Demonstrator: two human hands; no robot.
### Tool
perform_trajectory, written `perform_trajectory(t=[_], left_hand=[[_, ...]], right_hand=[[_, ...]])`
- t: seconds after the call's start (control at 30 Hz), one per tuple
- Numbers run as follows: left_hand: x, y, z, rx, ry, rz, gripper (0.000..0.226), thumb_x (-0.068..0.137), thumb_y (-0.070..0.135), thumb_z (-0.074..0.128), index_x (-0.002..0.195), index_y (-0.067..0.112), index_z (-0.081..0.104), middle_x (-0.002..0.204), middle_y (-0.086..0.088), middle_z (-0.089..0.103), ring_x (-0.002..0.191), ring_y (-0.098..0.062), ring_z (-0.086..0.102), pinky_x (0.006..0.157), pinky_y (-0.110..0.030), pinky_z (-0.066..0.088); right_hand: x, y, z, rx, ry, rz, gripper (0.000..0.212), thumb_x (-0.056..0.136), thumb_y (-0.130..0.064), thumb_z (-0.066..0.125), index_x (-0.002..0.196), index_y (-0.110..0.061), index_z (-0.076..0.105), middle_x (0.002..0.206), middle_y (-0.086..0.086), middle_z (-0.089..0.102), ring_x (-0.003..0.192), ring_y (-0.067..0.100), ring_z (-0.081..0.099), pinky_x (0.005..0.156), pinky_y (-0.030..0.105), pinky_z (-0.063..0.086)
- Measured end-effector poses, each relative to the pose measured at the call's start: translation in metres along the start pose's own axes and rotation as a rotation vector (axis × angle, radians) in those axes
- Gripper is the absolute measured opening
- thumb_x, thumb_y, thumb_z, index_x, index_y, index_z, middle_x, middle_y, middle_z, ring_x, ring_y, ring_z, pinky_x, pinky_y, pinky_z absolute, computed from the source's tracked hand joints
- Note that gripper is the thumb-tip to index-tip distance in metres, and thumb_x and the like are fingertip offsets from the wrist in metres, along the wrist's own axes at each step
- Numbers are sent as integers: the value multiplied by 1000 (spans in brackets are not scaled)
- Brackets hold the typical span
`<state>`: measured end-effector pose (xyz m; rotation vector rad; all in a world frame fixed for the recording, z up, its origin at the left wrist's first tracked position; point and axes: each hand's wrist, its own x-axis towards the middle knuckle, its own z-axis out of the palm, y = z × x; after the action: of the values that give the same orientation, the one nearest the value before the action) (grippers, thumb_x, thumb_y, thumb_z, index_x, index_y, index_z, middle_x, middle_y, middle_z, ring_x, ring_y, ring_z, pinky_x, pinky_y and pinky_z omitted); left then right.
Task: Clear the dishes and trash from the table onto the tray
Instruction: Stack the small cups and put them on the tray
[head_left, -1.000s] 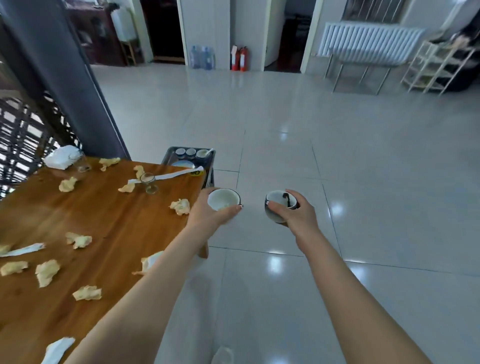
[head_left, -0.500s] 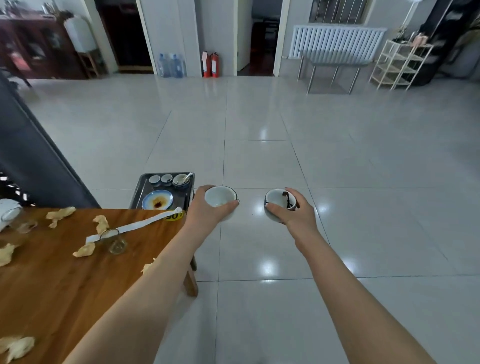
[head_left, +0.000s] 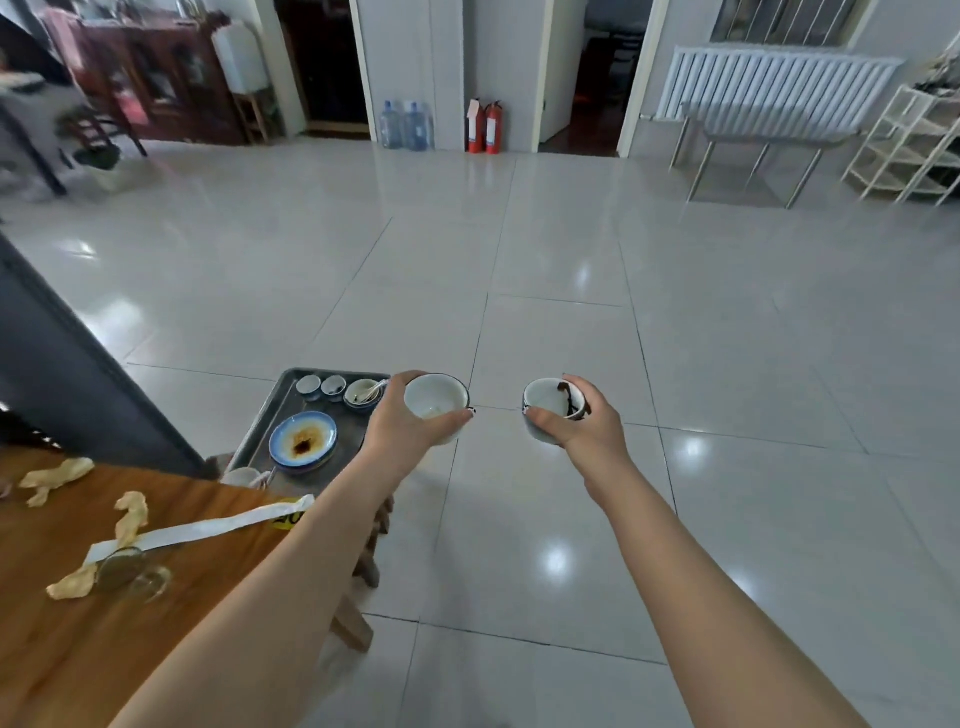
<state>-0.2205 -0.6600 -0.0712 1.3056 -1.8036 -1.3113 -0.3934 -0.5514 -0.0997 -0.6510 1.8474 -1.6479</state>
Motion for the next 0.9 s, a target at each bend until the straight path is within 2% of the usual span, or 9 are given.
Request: perform_trajectory(t=[0.07, 0.13, 0.27, 0.37, 0.47, 0.6, 0.73, 0.83, 0.9], left_hand=[[18, 3, 7, -35, 17, -19, 57, 71, 30, 83, 116, 30, 49, 106, 7, 54, 102, -18, 54, 85, -34, 49], [38, 4, 11, -67, 33, -42, 56, 70, 32, 83, 115, 31, 49, 108, 4, 57, 104, -19, 56, 89, -38, 51], [74, 8, 16, -88, 79, -57, 56, 70, 31, 83, 116, 32, 51, 110, 2, 57, 98, -13, 57, 76, -24, 49], [111, 3, 19, -94, 100, -81, 59, 63, 37, 86, 111, 35, 52, 107, 4, 59, 103, -19, 58, 88, -41, 53], [153, -1, 19, -113, 129, -113, 66, 44, 55, 83, 102, 44, 52, 104, 6, 60, 101, -22, 62, 87, -51, 54], [207, -7, 5, -118, 169, -133, 69, 52, 47, 84, 113, 36, 52, 105, 5, 60, 100, -21, 61, 84, -40, 55], [262, -6, -16, -162, 203, -162, 70, 48, 48, 79, 112, 36, 51, 109, 1, 60, 99, -18, 60, 69, -24, 48], [294, -8, -29, -165, 246, -197, 74, 44, 51, 82, 110, 38, 51, 106, 1, 59, 98, -20, 59, 71, -28, 49], [310, -15, -36, -140, 283, -217, 66, 53, 47, 86, 108, 38, 51, 99, 7, 57, 99, -21, 58, 78, -33, 51]], right_hand=[[27, -4, -1, 10, -11, 11, 55, 70, -21, 83, 119, -25, 57, 108, -11, 59, 98, 11, 58, 86, 31, 52], [55, -5, 1, 21, -34, 11, 50, 70, -21, 83, 113, -26, 59, 104, -11, 60, 92, 8, 58, 83, 33, 52], [101, -4, 16, 40, -86, 32, 63, 63, -25, 87, 119, -22, 58, 107, -6, 61, 94, 11, 58, 81, 32, 52], [138, -4, 35, 67, -102, 55, 60, 63, -26, 87, 117, -21, 60, 105, -6, 61, 93, 12, 59, 80, 33, 55], [178, -3, 56, 75, -143, 51, 51, 71, -17, 83, 116, -21, 59, 105, -8, 60, 93, 9, 58, 77, 28, 54], [238, -1, 87, 29, -185, 48, 63, 67, -21, 86, 122, -19, 57, 112, -4, 60, 98, 12, 58, 82, 31, 54], [290, -1, 130, 1, -222, 85, 83, 47, -43, 84, 123, -22, 57, 114, -3, 60, 102, 16, 59, 89, 39, 55], [317, 0, 160, -1, -268, 109, 80, 50, -40, 83, 123, -21, 56, 114, -4, 59, 107, 19, 58, 93, 42, 53], [333, 0, 178, -8, -319, 122, 77, 51, -38, 83, 121, -22, 56, 114, -4, 59, 109, 20, 58, 94, 41, 52]])
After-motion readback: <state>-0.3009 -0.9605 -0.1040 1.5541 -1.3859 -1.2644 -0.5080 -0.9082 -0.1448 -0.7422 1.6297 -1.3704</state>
